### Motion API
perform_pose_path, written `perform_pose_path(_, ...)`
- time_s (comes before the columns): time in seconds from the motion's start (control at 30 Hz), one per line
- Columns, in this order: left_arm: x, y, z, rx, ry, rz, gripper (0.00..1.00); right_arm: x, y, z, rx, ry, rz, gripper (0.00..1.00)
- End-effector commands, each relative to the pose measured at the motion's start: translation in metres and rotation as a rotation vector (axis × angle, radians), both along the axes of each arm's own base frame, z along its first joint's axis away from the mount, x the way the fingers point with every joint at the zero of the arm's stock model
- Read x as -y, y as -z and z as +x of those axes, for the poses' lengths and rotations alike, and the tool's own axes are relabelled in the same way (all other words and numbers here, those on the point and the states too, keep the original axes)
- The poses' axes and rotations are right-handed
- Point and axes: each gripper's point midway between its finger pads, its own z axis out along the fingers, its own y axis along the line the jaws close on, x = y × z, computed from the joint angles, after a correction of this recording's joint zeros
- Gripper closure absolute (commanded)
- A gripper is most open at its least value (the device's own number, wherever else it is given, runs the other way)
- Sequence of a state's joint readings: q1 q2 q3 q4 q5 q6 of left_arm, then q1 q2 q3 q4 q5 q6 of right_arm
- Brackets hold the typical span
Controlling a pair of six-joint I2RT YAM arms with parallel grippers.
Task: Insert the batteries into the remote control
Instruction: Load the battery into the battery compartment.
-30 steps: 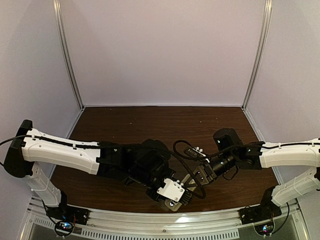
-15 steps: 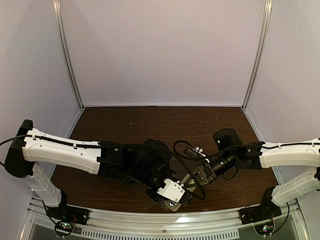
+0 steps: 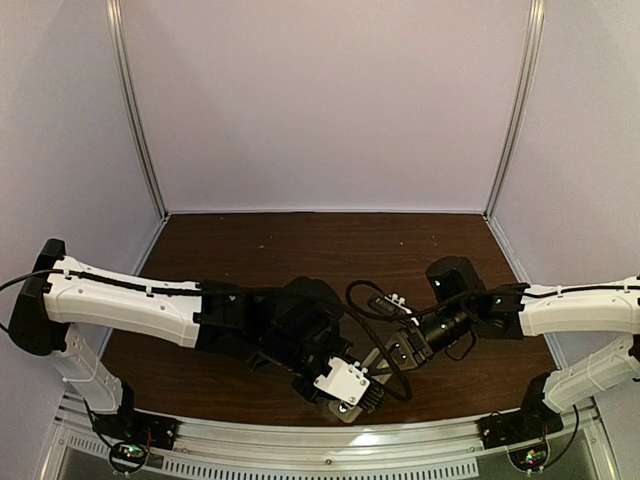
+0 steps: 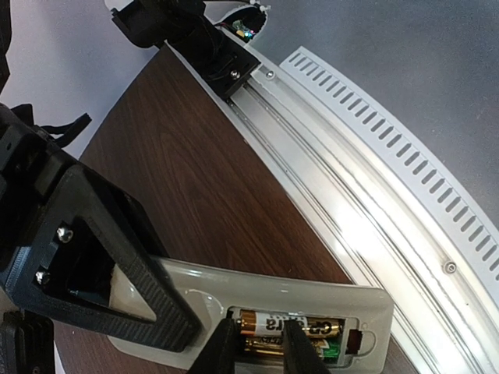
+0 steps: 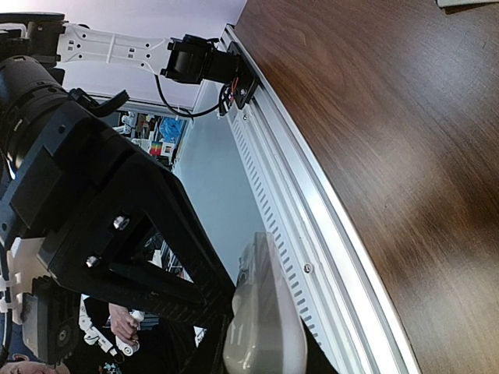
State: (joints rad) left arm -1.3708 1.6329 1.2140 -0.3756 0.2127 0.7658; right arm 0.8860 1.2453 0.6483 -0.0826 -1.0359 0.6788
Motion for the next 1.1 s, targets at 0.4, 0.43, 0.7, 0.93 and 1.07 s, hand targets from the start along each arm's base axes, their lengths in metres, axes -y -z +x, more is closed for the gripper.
perform_pose_path(0.4, 0.01, -0.019, 0.002, 0.018, 0.005, -0.06, 0.74, -0.007, -0.018, -0.001, 0.058, -0.03, 0.065, 1.0)
perform_pose_path(0.43, 0.01, -0.02, 0.002, 0.018, 0.006, -0.061, 0.74, -0.007, -0.018, -0.001, 0.059, -0.03, 0.065, 1.0)
perform_pose_path(0.7, 0.01, -0.016, 0.002, 0.017, 0.007, -0.053, 0.88, -0.008, -0.019, -0.001, 0.061, -0.031, 0.064, 1.0)
perform_pose_path(0.93, 0.009, -0.006, 0.001, 0.011, 0.011, -0.028, 0.92, -0.008, -0.023, -0.002, 0.064, -0.036, 0.068, 1.0)
perform_pose_path(1.07, 0.01, -0.003, 0.002, 0.009, 0.007, -0.022, 0.9, -0.008, -0.024, -0.002, 0.068, -0.037, 0.069, 1.0)
